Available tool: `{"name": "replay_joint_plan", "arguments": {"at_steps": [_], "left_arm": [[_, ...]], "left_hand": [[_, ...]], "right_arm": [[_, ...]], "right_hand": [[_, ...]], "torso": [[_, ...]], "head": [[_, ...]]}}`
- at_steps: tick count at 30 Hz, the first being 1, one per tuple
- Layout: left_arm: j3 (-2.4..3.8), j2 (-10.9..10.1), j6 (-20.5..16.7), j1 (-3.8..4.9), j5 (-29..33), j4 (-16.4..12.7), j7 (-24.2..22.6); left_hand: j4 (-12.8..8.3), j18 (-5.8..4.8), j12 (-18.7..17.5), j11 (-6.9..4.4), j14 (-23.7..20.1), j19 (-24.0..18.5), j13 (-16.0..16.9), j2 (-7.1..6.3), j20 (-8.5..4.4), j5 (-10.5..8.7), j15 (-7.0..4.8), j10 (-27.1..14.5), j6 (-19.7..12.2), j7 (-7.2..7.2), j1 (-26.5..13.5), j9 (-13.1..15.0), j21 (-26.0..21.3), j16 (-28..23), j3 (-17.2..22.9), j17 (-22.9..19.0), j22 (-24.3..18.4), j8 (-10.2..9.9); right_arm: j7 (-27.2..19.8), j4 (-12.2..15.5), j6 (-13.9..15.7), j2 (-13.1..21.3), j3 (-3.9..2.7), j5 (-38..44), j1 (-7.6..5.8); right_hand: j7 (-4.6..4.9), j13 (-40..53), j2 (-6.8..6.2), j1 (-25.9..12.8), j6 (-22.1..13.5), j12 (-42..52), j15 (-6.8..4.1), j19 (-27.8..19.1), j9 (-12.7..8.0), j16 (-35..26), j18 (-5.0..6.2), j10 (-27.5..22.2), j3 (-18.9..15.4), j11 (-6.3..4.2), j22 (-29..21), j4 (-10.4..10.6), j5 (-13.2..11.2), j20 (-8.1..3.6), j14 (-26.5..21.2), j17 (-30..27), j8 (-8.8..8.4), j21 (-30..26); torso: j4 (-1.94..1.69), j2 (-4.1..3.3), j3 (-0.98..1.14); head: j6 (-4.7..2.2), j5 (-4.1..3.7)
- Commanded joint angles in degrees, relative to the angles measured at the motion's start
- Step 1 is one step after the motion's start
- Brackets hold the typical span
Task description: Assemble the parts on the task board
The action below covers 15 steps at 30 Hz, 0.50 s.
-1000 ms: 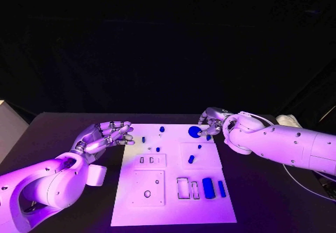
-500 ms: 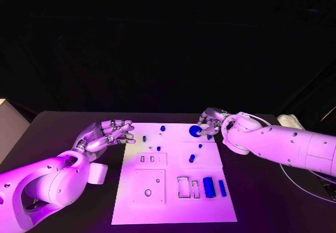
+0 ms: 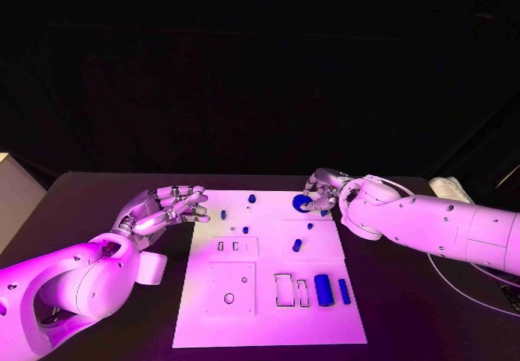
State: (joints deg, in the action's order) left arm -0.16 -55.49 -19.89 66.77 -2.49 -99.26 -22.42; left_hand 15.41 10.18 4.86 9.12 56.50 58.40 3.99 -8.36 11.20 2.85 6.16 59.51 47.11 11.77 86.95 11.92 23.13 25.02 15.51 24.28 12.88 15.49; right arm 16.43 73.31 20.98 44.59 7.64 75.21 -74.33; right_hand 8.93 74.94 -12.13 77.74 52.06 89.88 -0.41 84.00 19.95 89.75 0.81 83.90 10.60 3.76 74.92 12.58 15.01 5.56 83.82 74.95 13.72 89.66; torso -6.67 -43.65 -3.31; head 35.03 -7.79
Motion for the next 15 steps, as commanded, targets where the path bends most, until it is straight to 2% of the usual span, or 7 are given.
{"name": "replay_joint_plan", "arguments": {"at_steps": [1, 6, 11, 15], "left_arm": [[0.05, 0.16, 1.06, 0.05, -0.24, -0.03, -0.3], [0.05, 0.16, 1.05, 0.05, -0.24, 0.03, -0.25], [0.05, 0.16, 1.05, 0.05, -0.24, 0.08, -0.2], [0.04, 0.17, 1.05, 0.05, -0.25, 0.1, -0.16]], "left_hand": [[0.0, -0.11, -0.34, 0.01, -0.3, -0.36, -0.03, -0.11, -0.01, -0.09, -0.1, 0.3, 0.36, 0.21, 0.52, -0.09, 0.2, 0.23, 0.39, 0.1, 0.06, -0.37], [-0.01, -0.12, -0.38, 0.03, -0.34, -0.42, -0.04, -0.06, -0.02, -0.09, -0.1, 0.33, 0.38, 0.23, 0.55, -0.11, 0.3, 0.27, 0.46, 0.15, 0.13, -0.38], [-0.01, -0.12, -0.38, 0.03, -0.34, -0.42, -0.04, -0.06, -0.02, -0.09, -0.1, 0.33, 0.38, 0.23, 0.55, -0.11, 0.3, 0.27, 0.46, 0.15, 0.13, -0.38], [-0.03, -0.12, -0.41, 0.03, -0.37, -0.47, -0.04, 0.0, -0.02, -0.09, -0.1, 0.35, 0.4, 0.23, 0.61, -0.12, 0.38, 0.3, 0.54, 0.19, 0.19, -0.39]], "right_arm": [[-0.37, -0.44, -1.02, -0.27, 0.02, -0.94, 0.16], [-0.27, -1.04, -1.63, -0.48, 0.05, -1.1, 0.33], [-0.23, -1.46, -2.12, -0.54, 0.06, -0.87, 0.4], [-0.56, -1.32, -1.76, -0.54, 0.06, -0.67, 0.43]], "right_hand": [[-0.18, 15.06, 0.65, -0.13, -0.04, 0.12, 0.4, 5.98, -0.03, 0.25, -0.8, 6.1, 0.14, 0.32, 15.05, 0.44, 0.58, 0.36, 6.18, 15.05, 0.18, 0.31], [-0.21, 15.06, 0.82, 0.16, 0.07, 0.12, 0.38, 6.0, -0.05, 0.25, -0.81, 6.1, 0.45, 0.29, 15.08, 0.61, 0.99, 0.35, 6.18, 15.05, 0.24, 0.34], [-0.26, 15.06, 1.21, 1.56, 0.46, 0.12, 0.33, 6.0, -0.19, 0.25, -0.81, 6.1, 2.15, 0.23, 15.08, 0.57, 1.92, 0.31, 6.18, 15.05, 0.31, 0.34], [-0.56, 15.06, 1.61, 2.94, 1.78, 0.12, 0.11, 6.0, -0.32, 0.25, -0.81, 6.1, 5.62, -0.03, 15.08, 0.28, 0.28, 0.15, 6.18, 15.05, 0.46, 0.34]], "torso": [[0.04, -0.01, 0.05], [0.02, 0.0, 0.07], [0.06, 0.0, 0.05], [0.09, 0.0, 0.07]], "head": [[0.02, 0.07], [0.11, 0.07], [0.18, 0.09], [0.18, 0.12]]}}
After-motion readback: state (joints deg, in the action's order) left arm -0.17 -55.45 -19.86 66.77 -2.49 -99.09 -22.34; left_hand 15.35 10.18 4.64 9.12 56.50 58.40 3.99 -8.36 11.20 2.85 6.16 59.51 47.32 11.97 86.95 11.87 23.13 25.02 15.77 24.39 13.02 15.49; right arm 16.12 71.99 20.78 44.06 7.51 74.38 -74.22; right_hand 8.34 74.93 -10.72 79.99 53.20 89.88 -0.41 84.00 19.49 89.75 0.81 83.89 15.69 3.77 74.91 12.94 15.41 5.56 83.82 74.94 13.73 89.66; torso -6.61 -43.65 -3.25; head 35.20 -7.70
